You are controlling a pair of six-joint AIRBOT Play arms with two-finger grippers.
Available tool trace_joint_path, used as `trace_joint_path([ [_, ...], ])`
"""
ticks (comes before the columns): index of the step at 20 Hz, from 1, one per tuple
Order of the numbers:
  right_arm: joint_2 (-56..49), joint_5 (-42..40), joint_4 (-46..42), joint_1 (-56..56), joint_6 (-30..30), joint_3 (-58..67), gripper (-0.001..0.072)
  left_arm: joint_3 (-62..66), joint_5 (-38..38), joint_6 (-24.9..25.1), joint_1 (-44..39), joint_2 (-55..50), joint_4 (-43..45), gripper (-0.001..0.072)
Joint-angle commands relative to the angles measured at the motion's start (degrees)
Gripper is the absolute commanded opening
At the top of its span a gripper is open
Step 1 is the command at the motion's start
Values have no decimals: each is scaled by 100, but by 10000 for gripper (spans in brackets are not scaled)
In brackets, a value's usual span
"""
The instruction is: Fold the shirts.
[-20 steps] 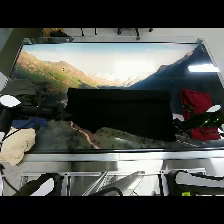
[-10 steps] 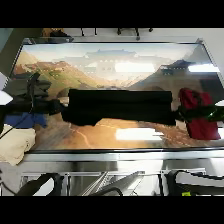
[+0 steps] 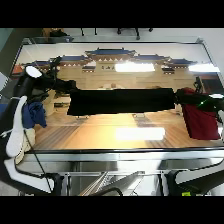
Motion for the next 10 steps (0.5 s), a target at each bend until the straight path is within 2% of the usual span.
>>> trace_joint_path([
  [1, -442, -321, 181, 79, -308, 219, 48, 750, 24, 33, -52, -1010, -7, 14],
  [2, -431, -310, 177, 59, -367, 297, 163, 885, -28, 33, -50, -1169, -4, 16],
  [3, -402, -264, 114, 20, -503, 428, 225, 1043, -114, -4, -50, -1303, -7, 50],
  [4, -363, -236, -151, -42, -503, 638, 299, 1209, -210, -24, -50, -1401, -13, 425],
  [5, -356, -232, -531, -79, -367, 872, 435, 1381, -310, -155, -50, -1469, -13, 706],
  [6, -372, -254, -970, -114, -79, 1091, 582, 1550, -439, -249, -50, -1497, -9, 706],
  [7, -411, -254, -1432, -116, 247, 1266, 639, 1725, -570, -313, -42, -1493, -4, 707],
  [8, -474, -223, -1700, -103, 369, 1366, 639, 1912, -726, -380, -33, -1493, -9, 707],
  [10, -645, -136, -1670, -92, 365, 1386, 638, 2304, -1043, -560, -33, -1493, -9, 707],
])
